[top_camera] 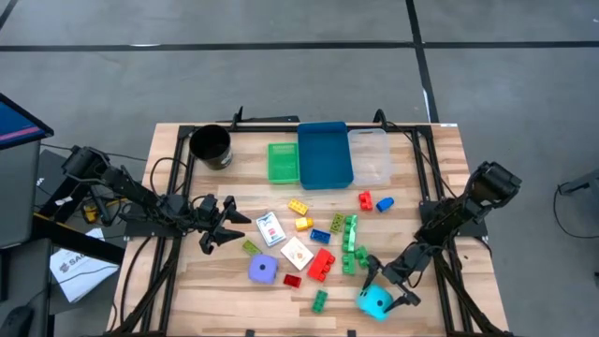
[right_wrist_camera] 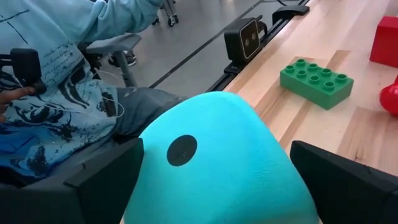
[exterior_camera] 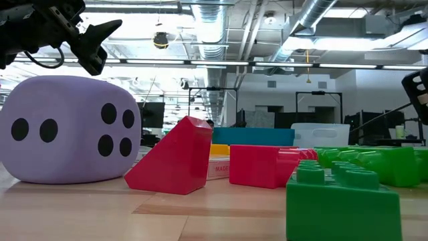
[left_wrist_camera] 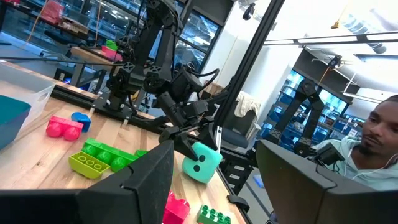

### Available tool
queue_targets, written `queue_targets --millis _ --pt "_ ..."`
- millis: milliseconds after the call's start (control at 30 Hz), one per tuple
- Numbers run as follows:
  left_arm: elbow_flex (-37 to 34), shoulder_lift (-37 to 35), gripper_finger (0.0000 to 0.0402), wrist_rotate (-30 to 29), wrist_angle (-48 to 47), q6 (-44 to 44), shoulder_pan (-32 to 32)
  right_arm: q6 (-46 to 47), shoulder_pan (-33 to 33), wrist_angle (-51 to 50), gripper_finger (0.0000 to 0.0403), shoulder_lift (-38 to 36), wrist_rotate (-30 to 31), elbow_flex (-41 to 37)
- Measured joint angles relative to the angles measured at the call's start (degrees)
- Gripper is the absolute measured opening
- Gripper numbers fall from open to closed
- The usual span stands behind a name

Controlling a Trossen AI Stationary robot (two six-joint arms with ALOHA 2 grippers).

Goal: Pick & Place Toys
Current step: Put the light blue dice into the transparent bin

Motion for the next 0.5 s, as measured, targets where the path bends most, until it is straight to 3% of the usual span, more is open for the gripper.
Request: queue_targets --millis 300,500 --pt "0.0 0.02 0.0223 0.0 0.0 0.0 0.0 1.75 0.0 -0.63 0.04 0.02 0.02 0.02" --pt "0.0 0.02 0.0223 0.0 0.02 0.0 0.0 8.43 -0.11 -1.74 0.04 0.04 0.22 0.02"
